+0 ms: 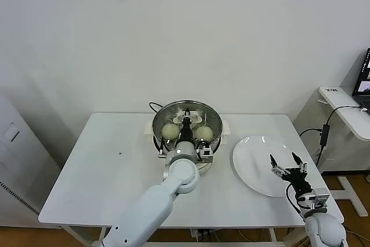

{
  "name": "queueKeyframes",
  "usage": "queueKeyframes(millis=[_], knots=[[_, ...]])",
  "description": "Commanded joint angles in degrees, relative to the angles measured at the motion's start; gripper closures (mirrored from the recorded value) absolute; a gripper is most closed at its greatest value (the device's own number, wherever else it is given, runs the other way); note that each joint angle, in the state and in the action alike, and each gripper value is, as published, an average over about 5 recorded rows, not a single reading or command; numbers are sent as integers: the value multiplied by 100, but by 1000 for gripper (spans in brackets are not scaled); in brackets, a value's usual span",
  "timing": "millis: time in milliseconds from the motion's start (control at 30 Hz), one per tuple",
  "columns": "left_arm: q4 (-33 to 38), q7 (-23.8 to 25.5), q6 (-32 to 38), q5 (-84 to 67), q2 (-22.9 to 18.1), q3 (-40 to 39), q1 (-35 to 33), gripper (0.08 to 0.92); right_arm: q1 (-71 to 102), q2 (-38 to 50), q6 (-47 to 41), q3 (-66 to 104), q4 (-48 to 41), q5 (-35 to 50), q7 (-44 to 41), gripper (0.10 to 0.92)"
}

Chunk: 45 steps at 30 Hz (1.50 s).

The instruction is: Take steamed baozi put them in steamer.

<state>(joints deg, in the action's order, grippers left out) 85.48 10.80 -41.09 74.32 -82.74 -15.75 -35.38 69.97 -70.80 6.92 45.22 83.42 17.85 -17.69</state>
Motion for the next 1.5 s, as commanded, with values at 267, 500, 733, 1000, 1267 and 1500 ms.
queueKeyframes(millis=[267,500,733,1000,1267,1500], knots=[[1071,134,312,-1282,561,-40,-160,706,56,8,17,85,-5,-5,-33,203],[2951,745,442,-3550,1426,336,-416,498,65,33,21,135,-11,31,-72,203],[3417,916,1409,-7911,2299,1724,-430,299,92,24,-142,124,91,382,-126,203],[3300,-638,1940,-11350,2272,3606,-1065,179,139,28,-17,149,258,641,207,203],[2783,-1353,2081,-10976,2159,4708,-2301,177,121,3,-134,90,487,609,360,203],[2332,-1027,2397,-10506,2252,5206,-3439,177,121,-65,-210,182,521,171,381,203]])
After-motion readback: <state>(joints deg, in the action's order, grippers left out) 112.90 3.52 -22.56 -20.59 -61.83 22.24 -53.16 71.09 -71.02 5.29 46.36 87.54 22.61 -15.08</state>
